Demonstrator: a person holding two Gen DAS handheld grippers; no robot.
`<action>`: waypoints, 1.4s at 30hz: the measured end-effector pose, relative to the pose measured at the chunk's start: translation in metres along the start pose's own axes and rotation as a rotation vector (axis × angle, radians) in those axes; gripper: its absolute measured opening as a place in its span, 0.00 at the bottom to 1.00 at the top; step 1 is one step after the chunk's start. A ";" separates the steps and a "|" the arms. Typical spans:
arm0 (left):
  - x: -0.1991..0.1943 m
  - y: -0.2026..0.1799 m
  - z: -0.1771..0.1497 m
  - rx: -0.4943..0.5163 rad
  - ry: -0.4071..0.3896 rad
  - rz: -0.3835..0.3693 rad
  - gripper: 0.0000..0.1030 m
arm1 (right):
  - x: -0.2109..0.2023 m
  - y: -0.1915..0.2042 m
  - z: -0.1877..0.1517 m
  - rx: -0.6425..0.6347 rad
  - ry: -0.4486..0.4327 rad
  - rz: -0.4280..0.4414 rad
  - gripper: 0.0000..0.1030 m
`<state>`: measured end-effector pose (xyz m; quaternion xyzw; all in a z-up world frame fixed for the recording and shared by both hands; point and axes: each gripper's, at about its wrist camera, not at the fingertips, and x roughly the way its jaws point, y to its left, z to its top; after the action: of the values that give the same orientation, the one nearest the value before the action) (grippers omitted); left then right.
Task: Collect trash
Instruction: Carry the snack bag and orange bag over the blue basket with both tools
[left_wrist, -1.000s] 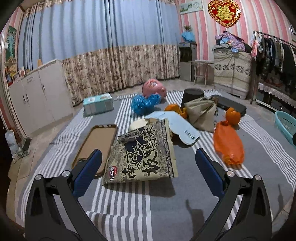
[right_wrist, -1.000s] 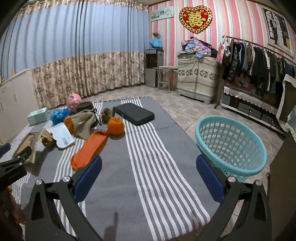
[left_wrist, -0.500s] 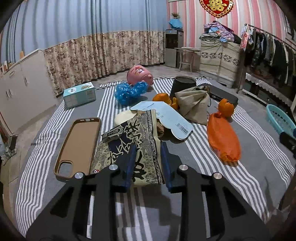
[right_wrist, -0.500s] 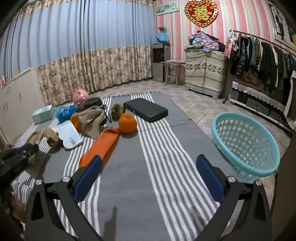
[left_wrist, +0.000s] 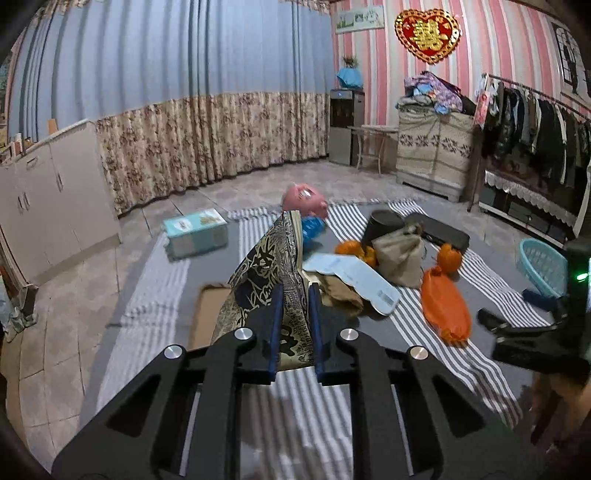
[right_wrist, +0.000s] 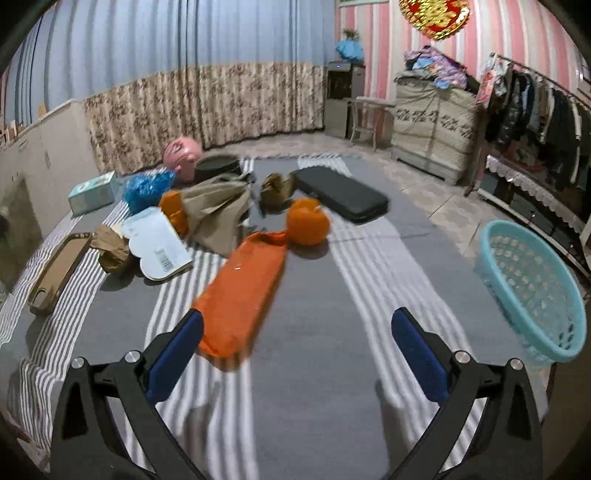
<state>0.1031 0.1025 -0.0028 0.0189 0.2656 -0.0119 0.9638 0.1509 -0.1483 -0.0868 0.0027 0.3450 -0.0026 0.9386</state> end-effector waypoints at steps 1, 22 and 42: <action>-0.002 0.004 0.002 -0.001 -0.004 0.006 0.12 | 0.005 0.006 0.001 -0.004 0.012 0.003 0.96; 0.002 0.026 0.008 -0.045 -0.015 0.033 0.12 | 0.027 0.027 0.005 -0.056 0.082 0.140 0.06; -0.016 -0.076 0.049 0.036 -0.100 -0.067 0.12 | -0.090 -0.150 0.058 0.031 -0.191 0.032 0.06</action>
<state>0.1123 0.0249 0.0451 0.0270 0.2174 -0.0498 0.9744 0.1186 -0.2984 0.0151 0.0224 0.2537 0.0065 0.9670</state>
